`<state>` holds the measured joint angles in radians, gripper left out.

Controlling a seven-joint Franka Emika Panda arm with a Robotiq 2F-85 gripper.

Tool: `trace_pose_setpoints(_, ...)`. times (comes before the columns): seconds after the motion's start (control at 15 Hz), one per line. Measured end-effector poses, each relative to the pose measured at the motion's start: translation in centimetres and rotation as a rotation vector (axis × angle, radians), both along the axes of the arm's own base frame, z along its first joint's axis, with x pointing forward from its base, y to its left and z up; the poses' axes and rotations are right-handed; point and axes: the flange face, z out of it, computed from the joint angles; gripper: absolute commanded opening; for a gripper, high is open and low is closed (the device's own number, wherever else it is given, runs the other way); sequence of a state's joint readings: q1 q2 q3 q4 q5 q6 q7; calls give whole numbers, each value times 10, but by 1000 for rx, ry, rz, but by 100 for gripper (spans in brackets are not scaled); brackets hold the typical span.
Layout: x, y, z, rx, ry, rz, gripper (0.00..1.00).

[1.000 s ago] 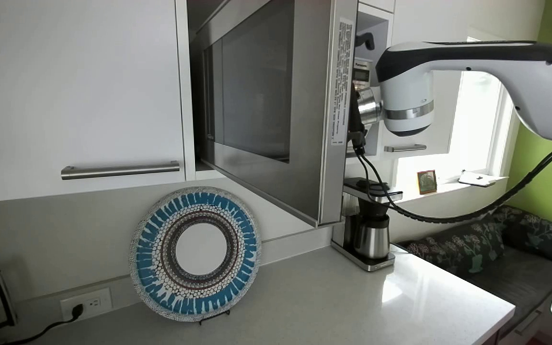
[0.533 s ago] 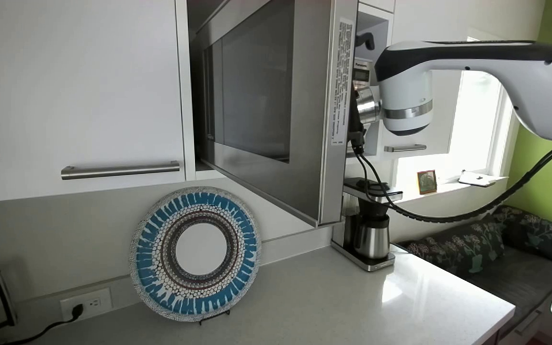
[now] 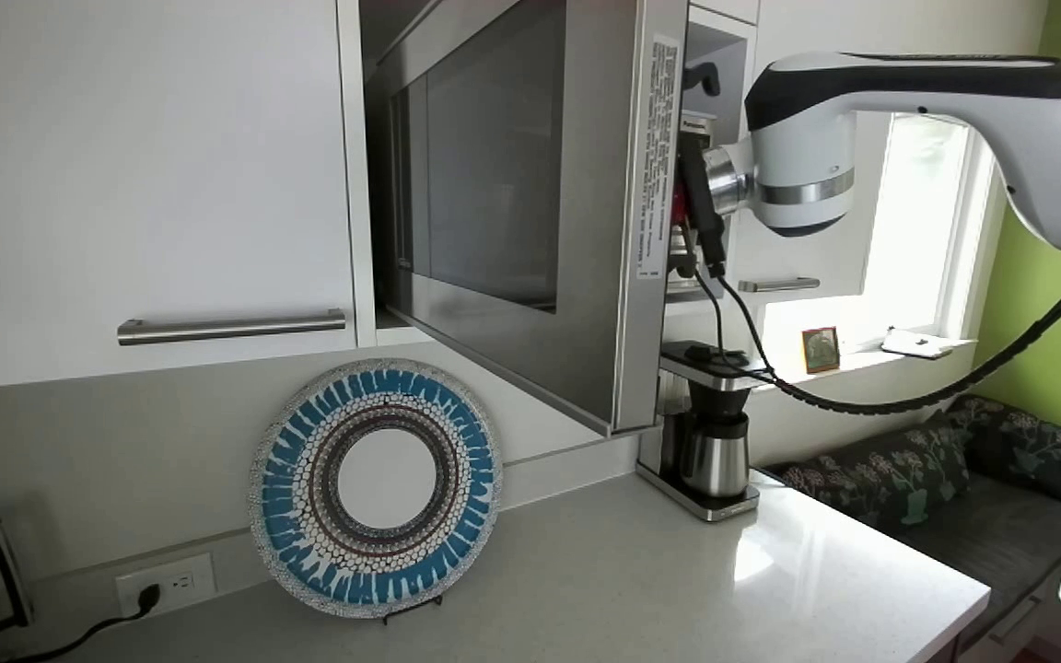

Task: Put the white plate with a paper cup on it inside the microwave

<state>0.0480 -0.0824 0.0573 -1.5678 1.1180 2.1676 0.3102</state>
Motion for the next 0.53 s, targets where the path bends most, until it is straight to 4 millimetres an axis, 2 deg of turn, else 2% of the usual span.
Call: trace_pose_setpoints(0.53,-53,-26,42,-270,105,347,100)
